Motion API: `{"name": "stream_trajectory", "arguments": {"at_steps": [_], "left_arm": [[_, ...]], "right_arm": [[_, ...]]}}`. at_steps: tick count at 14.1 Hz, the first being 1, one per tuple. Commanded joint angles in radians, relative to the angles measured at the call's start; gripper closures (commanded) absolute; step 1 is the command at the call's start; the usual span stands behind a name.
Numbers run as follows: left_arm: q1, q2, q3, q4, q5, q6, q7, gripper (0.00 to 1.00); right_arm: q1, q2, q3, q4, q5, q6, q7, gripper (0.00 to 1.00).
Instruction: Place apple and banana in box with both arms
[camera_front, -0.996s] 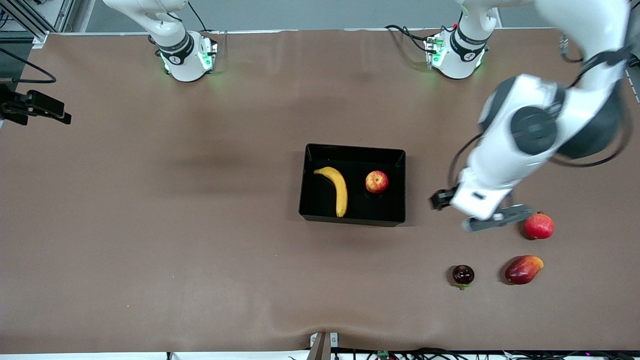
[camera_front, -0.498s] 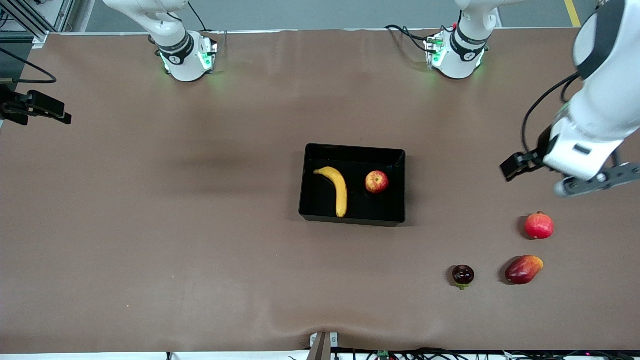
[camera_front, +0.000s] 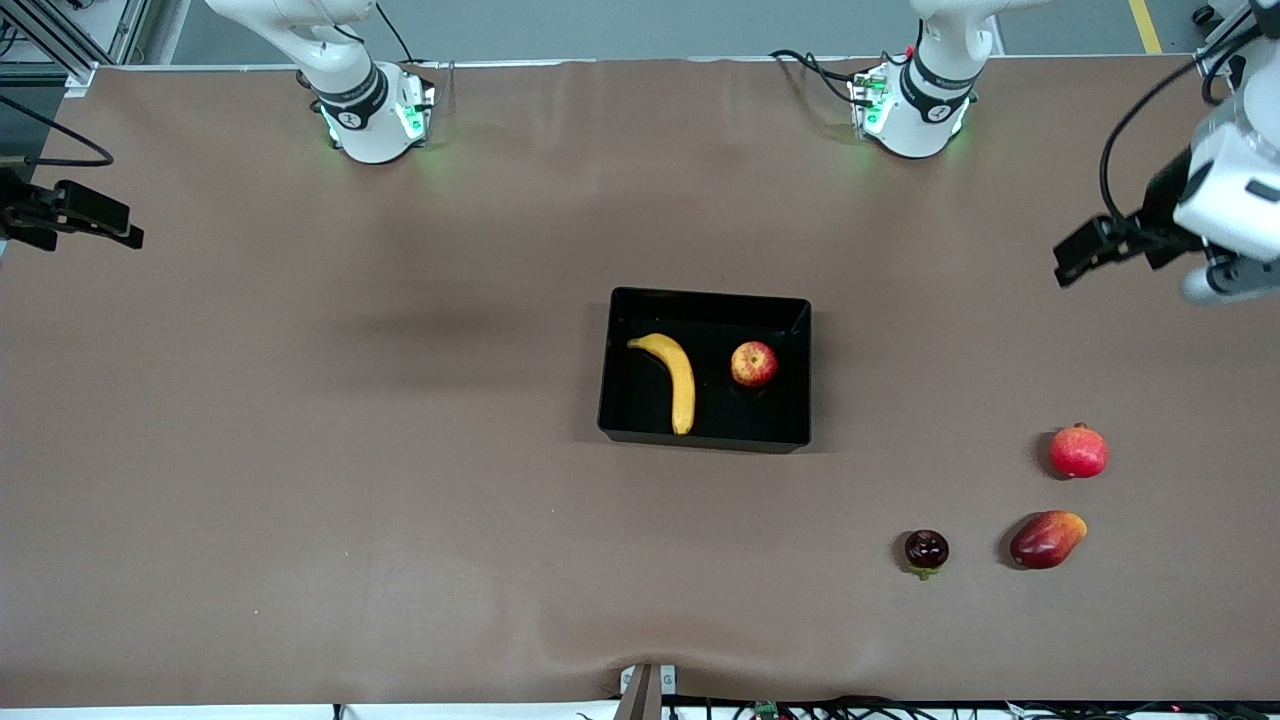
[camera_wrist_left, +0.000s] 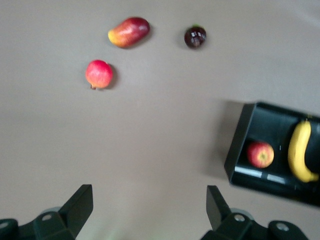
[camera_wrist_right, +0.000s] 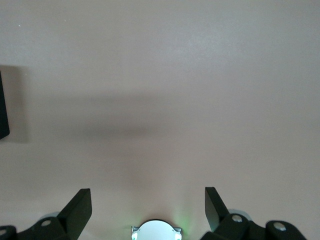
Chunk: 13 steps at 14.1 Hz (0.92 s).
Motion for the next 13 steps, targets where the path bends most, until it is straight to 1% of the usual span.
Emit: {"name": "stream_trajectory", "arguments": {"at_steps": [1, 3, 5, 7, 10, 13], "left_arm": [[-0.083, -0.096, 0.089, -0.087, -0.025, -0.014, 0.069, 0.00], [-0.143, -0.139, 0.146, -0.129, -0.025, -0.014, 0.071, 0.00], [-0.194, -0.156, 0.204, -0.136, -0.024, -0.014, 0.072, 0.00], [-0.196, -0.150, 0.212, -0.129, -0.025, -0.014, 0.080, 0.00], [-0.197, -0.139, 0.249, -0.120, -0.057, -0.014, 0.112, 0.00], [-0.199, -0.125, 0.252, -0.098, -0.056, -0.014, 0.106, 0.00]], "right_arm": [[0.007, 0.004, -0.005, 0.018, 0.012, -0.004, 0.010, 0.00], [0.007, 0.004, -0.005, 0.024, 0.015, -0.004, 0.008, 0.00], [0.008, 0.004, -0.003, 0.030, 0.016, -0.003, 0.010, 0.00], [0.013, 0.004, -0.002, 0.032, 0.017, -0.003, 0.011, 0.00], [0.028, 0.004, -0.006, 0.032, 0.014, -0.006, 0.011, 0.00], [0.022, 0.000, -0.008, 0.032, 0.008, -0.012, 0.011, 0.00]]}}
